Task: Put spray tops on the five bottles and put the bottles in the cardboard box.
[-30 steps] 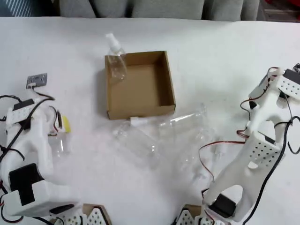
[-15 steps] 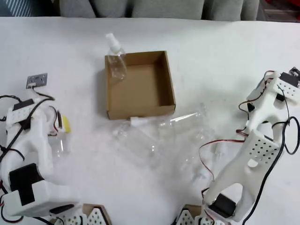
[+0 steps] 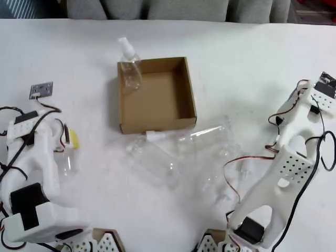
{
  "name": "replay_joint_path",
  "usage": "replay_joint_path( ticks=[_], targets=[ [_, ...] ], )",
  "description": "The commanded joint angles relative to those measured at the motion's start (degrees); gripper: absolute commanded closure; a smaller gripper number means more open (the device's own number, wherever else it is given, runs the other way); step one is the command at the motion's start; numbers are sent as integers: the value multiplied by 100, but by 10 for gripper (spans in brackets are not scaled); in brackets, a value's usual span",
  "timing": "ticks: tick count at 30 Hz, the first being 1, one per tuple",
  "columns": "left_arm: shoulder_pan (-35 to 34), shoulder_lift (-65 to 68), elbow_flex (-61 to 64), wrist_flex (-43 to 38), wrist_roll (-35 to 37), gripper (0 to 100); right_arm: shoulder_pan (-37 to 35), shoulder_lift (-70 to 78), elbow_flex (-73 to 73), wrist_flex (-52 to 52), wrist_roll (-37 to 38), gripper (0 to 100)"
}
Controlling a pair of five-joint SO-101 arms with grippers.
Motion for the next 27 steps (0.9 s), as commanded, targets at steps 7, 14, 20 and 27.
replay_joint_path(
  ticks=[7, 14, 20, 27],
  targets=[
    [382, -110, -141, -211, -26, 978, -171, -1692, -651, 1464, 343, 982],
    [822, -1130, -651, 97, 563, 979, -286, -3495, 589, 1464, 413, 982],
    [1314, -2598, -396, 88, 695, 977, -303, -5473, 1916, 1437, 615, 982],
    [2026, -4576, 79, 53, 686, 976, -954, -7565, 2796, 1429, 1582, 981]
  ],
)
